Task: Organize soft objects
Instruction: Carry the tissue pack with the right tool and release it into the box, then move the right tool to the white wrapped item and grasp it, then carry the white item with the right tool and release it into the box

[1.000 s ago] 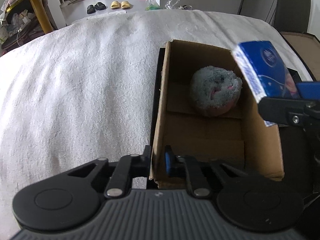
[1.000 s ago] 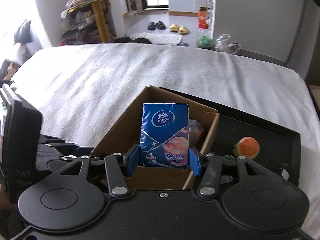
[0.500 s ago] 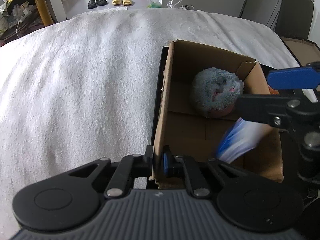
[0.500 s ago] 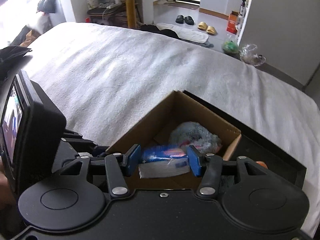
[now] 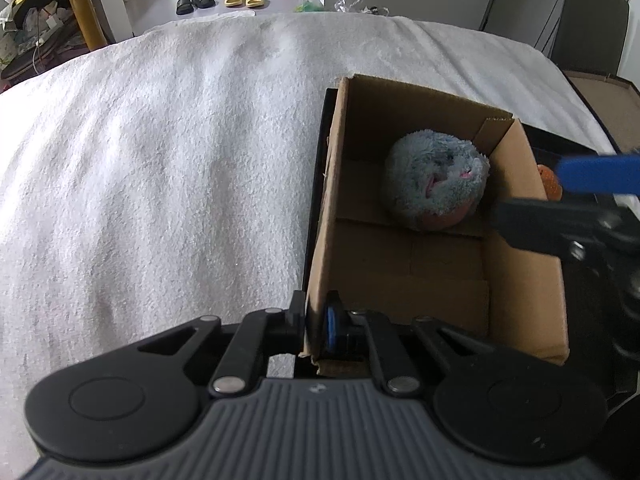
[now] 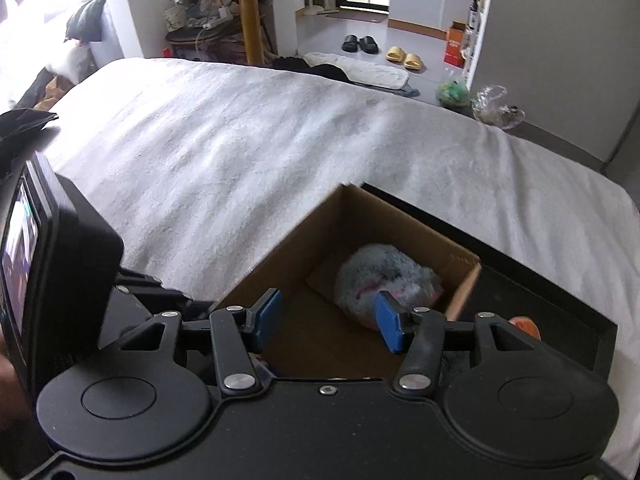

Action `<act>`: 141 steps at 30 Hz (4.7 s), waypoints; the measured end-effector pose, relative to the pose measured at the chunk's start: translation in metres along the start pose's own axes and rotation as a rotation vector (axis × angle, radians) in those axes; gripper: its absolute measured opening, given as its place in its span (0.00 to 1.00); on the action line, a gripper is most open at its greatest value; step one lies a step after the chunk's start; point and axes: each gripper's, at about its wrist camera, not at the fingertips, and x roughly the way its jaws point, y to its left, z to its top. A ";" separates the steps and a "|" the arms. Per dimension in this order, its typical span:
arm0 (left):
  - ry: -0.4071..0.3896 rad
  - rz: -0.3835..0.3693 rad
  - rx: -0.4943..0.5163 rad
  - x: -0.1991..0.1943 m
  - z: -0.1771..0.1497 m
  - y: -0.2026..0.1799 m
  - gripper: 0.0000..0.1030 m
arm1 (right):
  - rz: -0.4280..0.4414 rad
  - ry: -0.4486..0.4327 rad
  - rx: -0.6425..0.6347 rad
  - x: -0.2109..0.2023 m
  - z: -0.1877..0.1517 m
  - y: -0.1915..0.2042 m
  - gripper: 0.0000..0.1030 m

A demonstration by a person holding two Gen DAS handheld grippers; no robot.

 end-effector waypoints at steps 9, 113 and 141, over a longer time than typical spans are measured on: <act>0.004 0.048 0.034 0.000 0.000 -0.009 0.13 | -0.052 0.010 0.141 -0.010 -0.043 -0.037 0.60; -0.012 0.040 0.090 0.001 0.018 -0.021 0.30 | -0.125 -0.213 0.173 -0.009 -0.060 -0.065 0.40; -0.012 -0.084 0.003 0.002 0.014 0.010 0.08 | -0.094 -0.145 0.012 0.006 -0.019 0.004 0.40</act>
